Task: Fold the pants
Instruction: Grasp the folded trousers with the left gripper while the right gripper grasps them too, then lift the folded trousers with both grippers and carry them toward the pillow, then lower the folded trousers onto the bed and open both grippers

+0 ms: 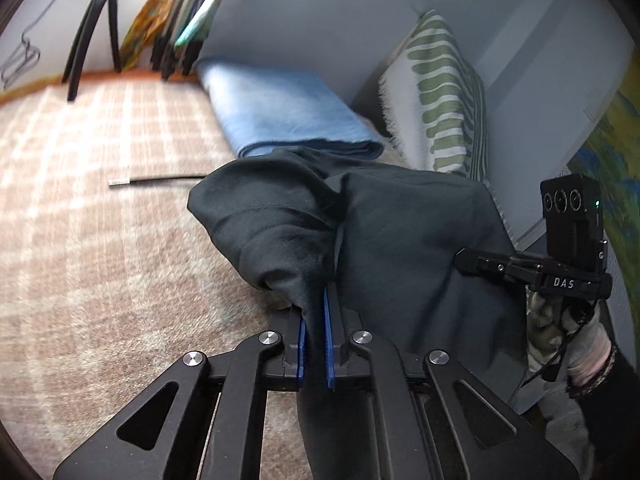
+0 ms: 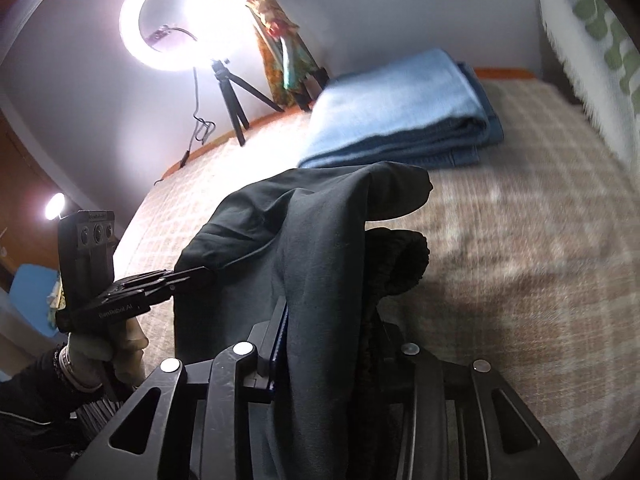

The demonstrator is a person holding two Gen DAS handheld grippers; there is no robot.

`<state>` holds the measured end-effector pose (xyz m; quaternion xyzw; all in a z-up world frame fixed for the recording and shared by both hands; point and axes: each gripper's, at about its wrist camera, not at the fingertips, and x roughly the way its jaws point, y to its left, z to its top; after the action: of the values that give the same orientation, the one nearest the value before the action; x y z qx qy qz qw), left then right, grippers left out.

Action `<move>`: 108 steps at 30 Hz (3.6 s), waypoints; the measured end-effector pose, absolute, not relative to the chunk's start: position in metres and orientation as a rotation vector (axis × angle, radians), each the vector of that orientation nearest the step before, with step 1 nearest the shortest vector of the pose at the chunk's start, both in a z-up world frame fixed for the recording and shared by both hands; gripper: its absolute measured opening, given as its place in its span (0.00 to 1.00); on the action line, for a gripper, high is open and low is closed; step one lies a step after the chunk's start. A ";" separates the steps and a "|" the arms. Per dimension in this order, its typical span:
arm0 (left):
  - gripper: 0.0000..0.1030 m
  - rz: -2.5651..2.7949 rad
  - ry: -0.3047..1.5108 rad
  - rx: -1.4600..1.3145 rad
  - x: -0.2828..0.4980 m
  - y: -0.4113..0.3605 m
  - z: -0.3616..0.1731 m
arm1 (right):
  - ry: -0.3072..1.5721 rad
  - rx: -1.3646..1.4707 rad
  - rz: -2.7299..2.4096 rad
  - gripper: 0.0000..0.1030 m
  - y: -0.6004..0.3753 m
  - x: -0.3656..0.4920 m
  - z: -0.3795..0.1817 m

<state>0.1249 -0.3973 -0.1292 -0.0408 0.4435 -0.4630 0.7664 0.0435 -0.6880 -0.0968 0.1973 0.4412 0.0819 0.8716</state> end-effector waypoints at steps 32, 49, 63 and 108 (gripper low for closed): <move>0.04 -1.044 0.720 -0.039 0.144 -0.403 -0.061 | 0.775 0.282 0.111 0.32 -0.689 0.067 -0.029; 0.04 -0.989 0.656 -0.003 0.231 -0.450 -0.033 | 0.711 0.221 0.064 0.32 -0.730 0.163 -0.003; 0.04 -0.908 0.631 0.053 0.299 -0.498 -0.034 | 0.704 0.183 0.016 0.32 -0.771 0.255 -0.013; 0.69 -0.839 0.583 0.134 0.256 -0.473 -0.010 | 0.699 0.126 -0.243 0.91 -0.753 0.217 0.004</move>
<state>0.2563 -0.4735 -0.0100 0.0642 0.2790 -0.4014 0.8700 0.2170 -0.7527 0.0042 0.0613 0.3412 -0.1185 0.9305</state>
